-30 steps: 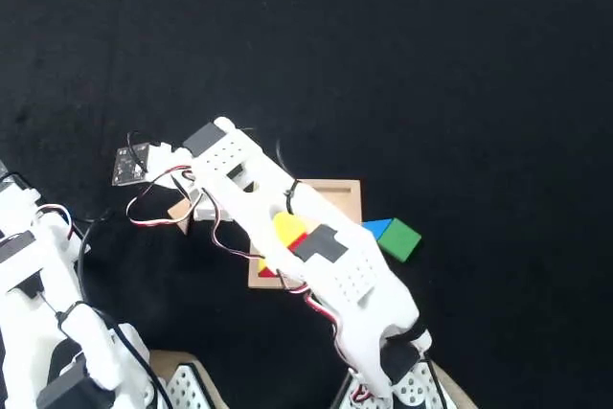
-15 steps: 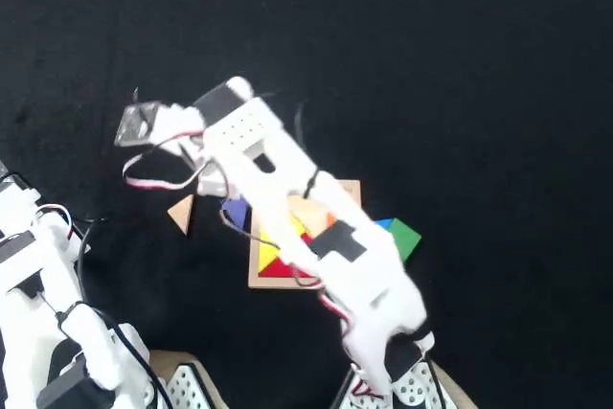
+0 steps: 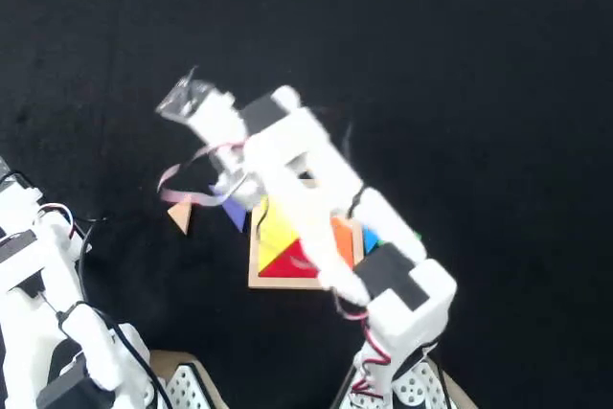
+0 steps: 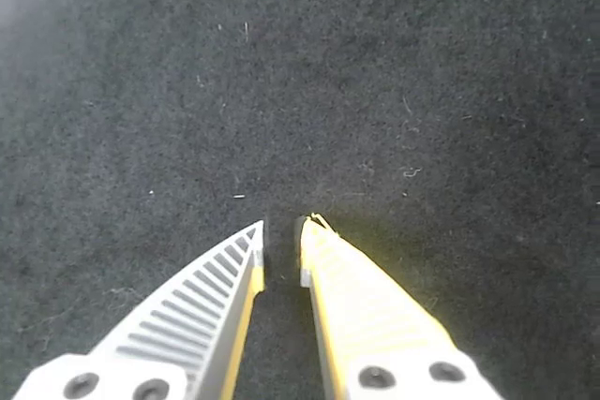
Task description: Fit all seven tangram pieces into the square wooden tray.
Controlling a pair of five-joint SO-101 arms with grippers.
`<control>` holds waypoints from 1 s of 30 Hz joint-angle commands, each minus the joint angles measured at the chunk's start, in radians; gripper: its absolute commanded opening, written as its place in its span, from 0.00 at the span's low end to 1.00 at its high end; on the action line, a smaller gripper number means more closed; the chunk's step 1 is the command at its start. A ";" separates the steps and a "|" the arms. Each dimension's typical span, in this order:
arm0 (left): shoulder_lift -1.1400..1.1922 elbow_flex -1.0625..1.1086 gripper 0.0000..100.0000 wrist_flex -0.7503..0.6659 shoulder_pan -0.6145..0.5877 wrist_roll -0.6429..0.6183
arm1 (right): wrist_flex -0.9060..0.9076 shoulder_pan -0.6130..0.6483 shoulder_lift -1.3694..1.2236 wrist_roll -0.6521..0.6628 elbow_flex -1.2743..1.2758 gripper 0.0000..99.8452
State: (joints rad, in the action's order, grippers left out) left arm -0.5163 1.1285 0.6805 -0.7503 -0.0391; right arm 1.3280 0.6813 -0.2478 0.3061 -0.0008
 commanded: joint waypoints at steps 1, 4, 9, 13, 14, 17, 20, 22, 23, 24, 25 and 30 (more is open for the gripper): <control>-0.008 -0.010 0.08 -0.017 0.012 -0.003 | -0.198 0.074 0.041 -0.118 0.085 0.20; -0.008 -0.010 0.08 -0.017 0.012 -0.003 | -0.210 0.063 -0.016 -0.132 0.064 0.22; -0.006 -0.013 0.08 -0.017 0.013 -0.003 | -0.106 0.049 -0.180 -0.201 -0.099 0.31; -0.005 -0.013 0.08 -0.017 0.013 -0.003 | -0.011 0.066 -0.294 -0.212 -0.249 0.29; -0.005 -0.013 0.08 -0.017 0.013 -0.003 | 0.002 0.069 -0.318 -0.212 -0.272 0.29; -0.005 -0.015 0.08 -0.017 0.013 -0.003 | 0.014 0.083 -0.371 -0.212 -0.318 0.29; -0.005 -0.015 0.08 -0.017 0.013 -0.003 | 0.015 0.100 -0.374 -0.212 -0.326 0.28; -0.003 -0.015 0.08 -0.017 0.013 -0.003 | 0.015 0.110 -0.366 -0.212 -0.321 0.27; -0.003 -0.015 0.08 -0.017 0.013 -0.003 | 0.015 0.114 -0.360 -0.212 -0.320 0.27; -0.003 -0.015 0.08 -0.017 0.013 -0.003 | 0.015 0.115 -0.354 -0.212 -0.318 0.27; -0.003 -0.015 0.08 -0.017 0.013 -0.003 | 0.015 0.115 -0.351 -0.212 -0.318 0.27; -0.003 -0.015 0.08 -0.017 0.013 -0.003 | 0.015 0.107 -0.352 -0.212 -0.312 0.27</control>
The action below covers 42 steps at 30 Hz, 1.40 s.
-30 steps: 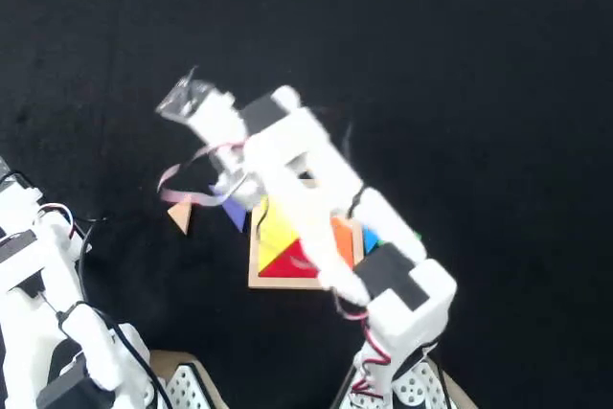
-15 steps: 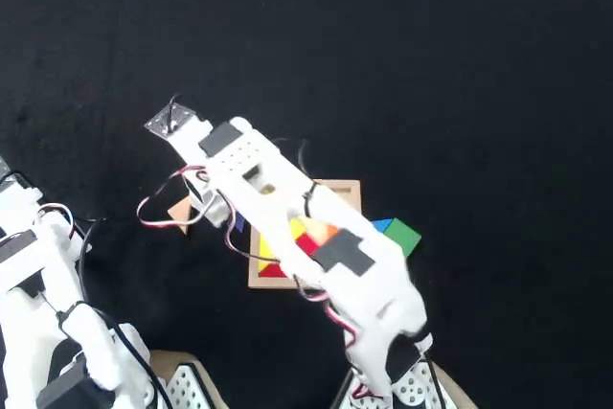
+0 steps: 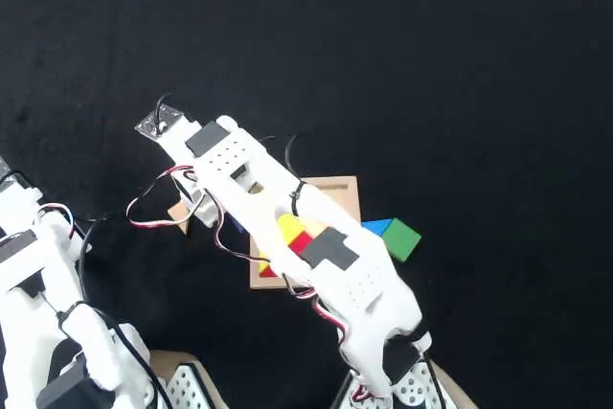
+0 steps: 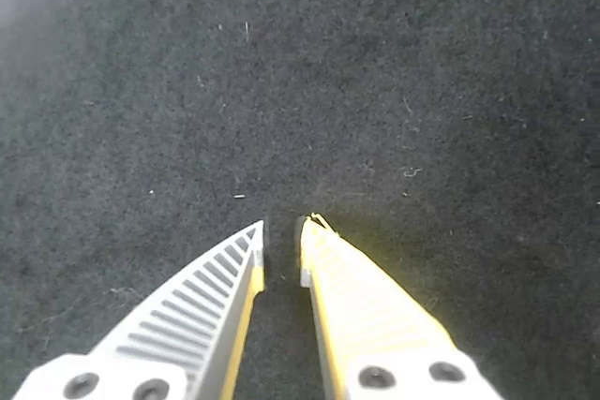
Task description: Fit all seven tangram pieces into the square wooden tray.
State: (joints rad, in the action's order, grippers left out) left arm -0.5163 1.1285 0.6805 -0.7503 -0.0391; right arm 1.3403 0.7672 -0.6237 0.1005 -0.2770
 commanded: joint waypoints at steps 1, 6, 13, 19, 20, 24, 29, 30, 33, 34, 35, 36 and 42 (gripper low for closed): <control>-0.003 -0.015 0.08 -0.017 0.013 -0.003 | 0.003 0.021 0.025 -0.006 -0.024 0.27; -0.003 -0.015 0.08 -0.017 0.013 -0.003 | 0.020 0.028 0.030 -0.043 0.001 0.27; -0.003 -0.015 0.08 -0.017 0.013 -0.003 | 0.051 0.041 0.030 -0.048 0.002 0.27; -0.003 -0.015 0.08 -0.017 0.013 -0.003 | 0.044 0.094 0.027 -0.046 -0.002 0.27; -0.003 -0.015 0.08 -0.017 0.013 -0.003 | 0.044 0.094 0.025 -0.046 -0.005 0.27; -0.003 -0.015 0.08 -0.017 0.013 -0.003 | 0.043 0.086 0.025 -0.044 -0.007 0.27; -0.003 -0.015 0.08 -0.017 0.013 -0.003 | 0.034 0.078 0.030 -0.041 -0.004 0.27; -0.003 -0.015 0.08 -0.017 0.013 -0.003 | 0.035 0.071 0.030 -0.041 -0.005 0.27; -0.003 -0.015 0.08 -0.017 0.013 -0.003 | 0.037 0.040 0.047 -0.040 -0.007 0.27; -0.003 -0.015 0.08 -0.017 0.013 -0.003 | 0.034 0.035 0.058 -0.040 0.001 0.27; -0.003 -0.015 0.08 -0.017 0.013 -0.003 | 0.034 0.034 0.064 -0.040 0.002 0.27; -0.003 -0.015 0.08 -0.017 0.013 -0.003 | 0.035 0.034 0.068 -0.040 0.002 0.27; -0.003 -0.015 0.08 -0.017 0.013 -0.003 | -0.008 0.034 0.076 -0.040 0.053 0.27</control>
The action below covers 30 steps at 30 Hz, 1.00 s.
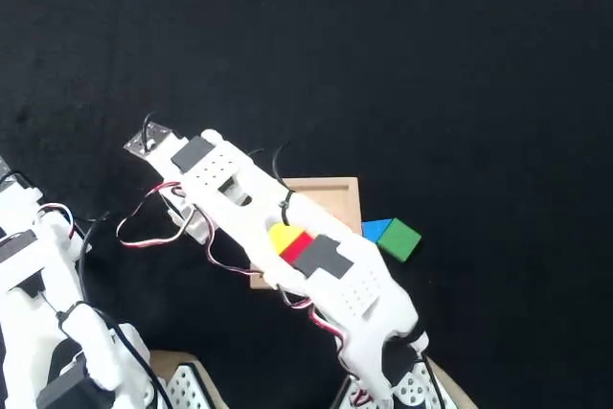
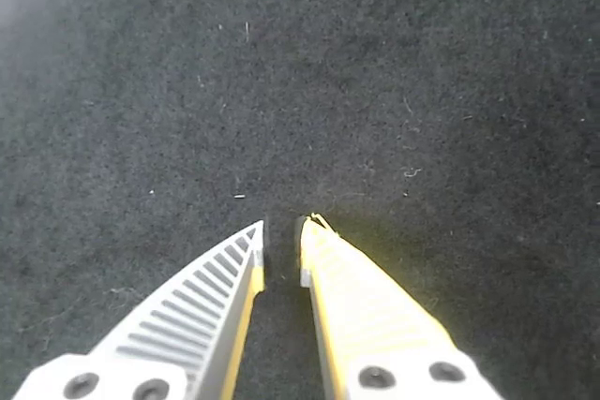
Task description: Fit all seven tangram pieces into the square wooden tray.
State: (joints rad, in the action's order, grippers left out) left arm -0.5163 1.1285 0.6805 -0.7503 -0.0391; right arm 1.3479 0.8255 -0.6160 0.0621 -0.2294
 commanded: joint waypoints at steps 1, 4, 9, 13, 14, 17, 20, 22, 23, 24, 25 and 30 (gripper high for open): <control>-0.003 -0.015 0.08 -0.017 0.013 -0.003 | -0.012 -0.026 0.068 -0.002 0.004 0.27; -0.003 -0.015 0.08 -0.017 0.013 -0.003 | -0.015 -0.026 0.068 -0.002 0.004 0.27; -0.003 -0.015 0.08 -0.017 0.013 -0.003 | -0.014 -0.026 0.090 -0.002 0.007 0.27; -0.003 -0.015 0.08 -0.017 0.013 -0.003 | -0.020 -0.029 0.111 -0.002 0.013 0.27; -0.003 -0.015 0.08 -0.017 0.013 -0.003 | -0.021 -0.034 0.105 -0.003 0.013 0.27; -0.003 -0.015 0.08 -0.017 0.013 -0.003 | -0.023 -0.037 0.088 -0.008 0.004 0.27; -0.003 -0.015 0.08 -0.017 0.013 -0.003 | -0.032 -0.035 0.087 -0.026 0.002 0.27; -0.003 -0.015 0.08 -0.017 0.013 -0.003 | -0.035 -0.032 0.088 -0.029 0.002 0.27; -0.003 -0.015 0.08 -0.017 0.013 -0.003 | -0.035 -0.031 0.088 -0.029 0.002 0.27; -0.003 -0.015 0.08 -0.017 0.013 -0.003 | -0.035 -0.031 0.088 -0.029 0.002 0.27; -0.003 -0.015 0.08 -0.017 0.013 -0.003 | -0.035 -0.031 0.088 -0.029 0.002 0.27; -0.003 -0.015 0.08 -0.017 0.013 -0.003 | -0.028 -0.034 0.081 -0.037 0.015 0.27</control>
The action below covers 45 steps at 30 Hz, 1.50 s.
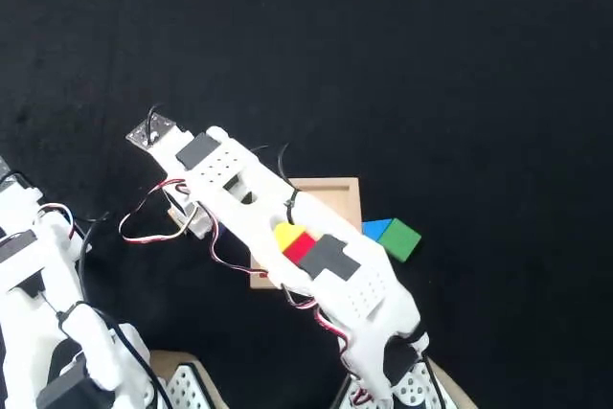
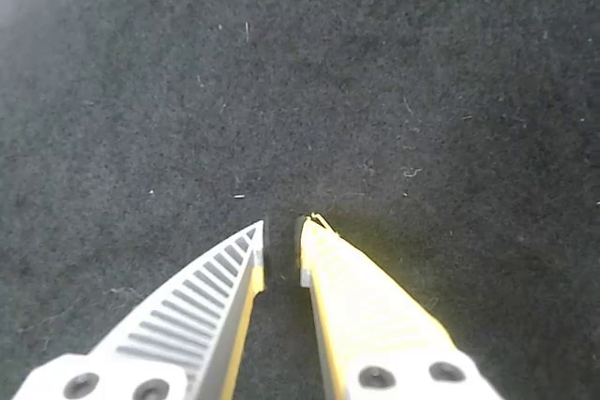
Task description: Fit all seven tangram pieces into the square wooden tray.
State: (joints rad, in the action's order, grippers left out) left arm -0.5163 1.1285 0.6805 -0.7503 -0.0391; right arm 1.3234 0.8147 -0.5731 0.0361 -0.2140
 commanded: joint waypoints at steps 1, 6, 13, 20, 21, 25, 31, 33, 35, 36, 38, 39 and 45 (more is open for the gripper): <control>-0.003 -0.015 0.08 -0.017 0.013 -0.003 | -0.002 -0.021 0.038 -0.012 0.010 0.27; -0.003 -0.015 0.08 -0.017 0.013 -0.003 | -0.011 -0.020 0.038 -0.038 0.059 0.27; -0.003 -0.015 0.08 -0.017 0.013 -0.003 | -0.075 -0.025 0.036 -0.034 0.053 0.27; -0.003 -0.015 0.08 -0.017 0.013 -0.003 | -0.186 -0.028 0.036 0.012 0.054 0.27; -0.003 -0.015 0.08 -0.017 0.013 -0.003 | -0.186 -0.028 0.038 0.020 0.054 0.27; -0.003 -0.015 0.08 -0.017 0.013 -0.003 | -0.157 -0.026 0.042 0.014 0.053 0.27; -0.003 -0.015 0.08 -0.017 0.013 -0.003 | -0.106 -0.077 0.038 -0.078 0.062 0.27; -0.003 -0.015 0.08 -0.017 0.013 -0.003 | -0.107 -0.078 0.036 -0.109 0.068 0.27; -0.003 -0.015 0.08 -0.017 0.018 -0.003 | -0.121 -0.055 0.036 -0.166 0.081 0.27; -0.003 -0.015 0.08 -0.017 0.022 -0.003 | -0.138 -0.035 0.036 -0.187 0.090 0.27; -0.005 -0.013 0.08 -0.017 0.024 -0.003 | -0.173 0.005 0.036 -0.210 0.111 0.27; -0.003 -0.013 0.08 -0.017 0.024 -0.003 | -0.181 0.021 0.036 -0.212 0.114 0.27; -0.003 -0.015 0.08 -0.017 0.022 -0.003 | -0.224 0.040 0.036 -0.210 0.117 0.27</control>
State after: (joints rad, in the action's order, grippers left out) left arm -0.5163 1.1285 0.6805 -0.7411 -0.0391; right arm 1.1331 0.8239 -0.5715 -0.1634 -0.1005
